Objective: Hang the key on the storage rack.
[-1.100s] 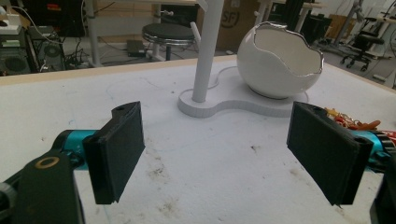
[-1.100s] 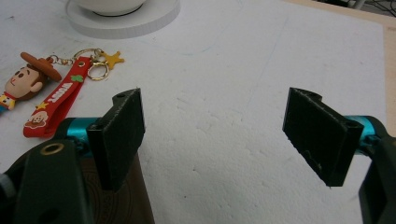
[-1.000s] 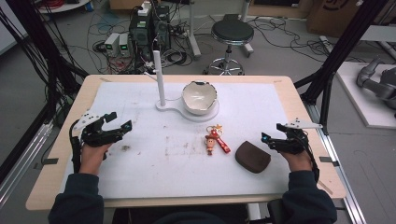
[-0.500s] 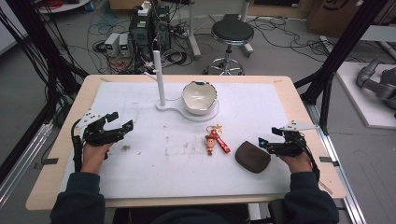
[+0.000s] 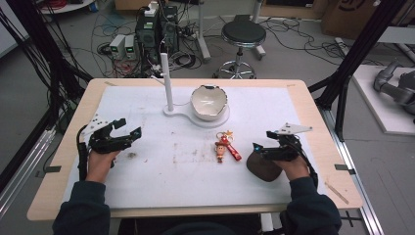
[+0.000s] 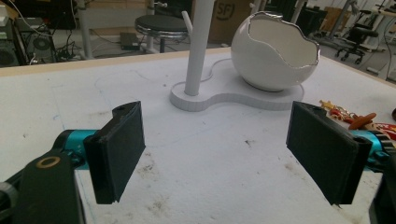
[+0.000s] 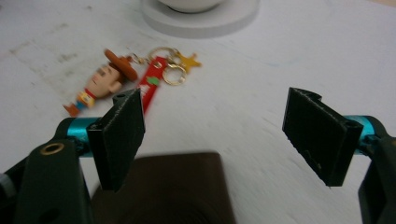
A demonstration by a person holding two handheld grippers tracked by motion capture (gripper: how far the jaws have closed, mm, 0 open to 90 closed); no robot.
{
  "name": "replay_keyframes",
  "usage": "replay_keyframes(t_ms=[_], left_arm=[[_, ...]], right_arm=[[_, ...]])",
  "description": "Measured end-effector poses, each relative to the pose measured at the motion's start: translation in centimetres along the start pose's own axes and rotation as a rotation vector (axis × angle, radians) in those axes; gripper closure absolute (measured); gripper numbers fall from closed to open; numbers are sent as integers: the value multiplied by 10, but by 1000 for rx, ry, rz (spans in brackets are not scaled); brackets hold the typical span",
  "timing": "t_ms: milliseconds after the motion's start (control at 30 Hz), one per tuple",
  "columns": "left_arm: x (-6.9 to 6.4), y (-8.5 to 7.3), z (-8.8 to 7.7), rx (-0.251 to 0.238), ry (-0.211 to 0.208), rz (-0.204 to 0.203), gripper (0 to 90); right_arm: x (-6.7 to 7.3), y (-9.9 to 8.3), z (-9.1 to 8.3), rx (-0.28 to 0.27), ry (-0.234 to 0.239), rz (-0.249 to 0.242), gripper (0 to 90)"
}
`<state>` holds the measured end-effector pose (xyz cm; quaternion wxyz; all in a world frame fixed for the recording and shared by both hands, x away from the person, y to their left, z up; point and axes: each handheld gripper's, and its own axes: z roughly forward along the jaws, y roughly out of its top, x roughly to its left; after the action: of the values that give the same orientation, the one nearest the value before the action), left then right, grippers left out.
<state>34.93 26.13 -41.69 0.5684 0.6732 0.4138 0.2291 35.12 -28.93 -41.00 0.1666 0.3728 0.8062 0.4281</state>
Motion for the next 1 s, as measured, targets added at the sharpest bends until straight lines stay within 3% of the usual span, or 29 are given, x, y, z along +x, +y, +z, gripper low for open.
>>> replay_keyframes(t_ms=[133, 300, 333, 567, 667, 1000], left_arm=[[1, 0, -1, 6, 2, -2, 192], [2, 0, -1, 5, 4, -9, 192], [2, 0, -1, 7, 4, -10, 193], [3, -1, -1, 12, 18, -16, 194], [4, -1, -1, 14, 18, -17, 194], [4, -1, 0, 17, 20, -22, 197]], right_arm=[[22, 12, 25, 40, 61, -45, 257], [35, 16, 42, 78, 81, -58, 262], [42, 18, 49, 104, 83, -81, 295], [63, 28, 66, 126, 111, -117, 352], [68, 30, 72, 147, 107, -129, 372], [73, 35, 92, 273, 83, -103, 423]])
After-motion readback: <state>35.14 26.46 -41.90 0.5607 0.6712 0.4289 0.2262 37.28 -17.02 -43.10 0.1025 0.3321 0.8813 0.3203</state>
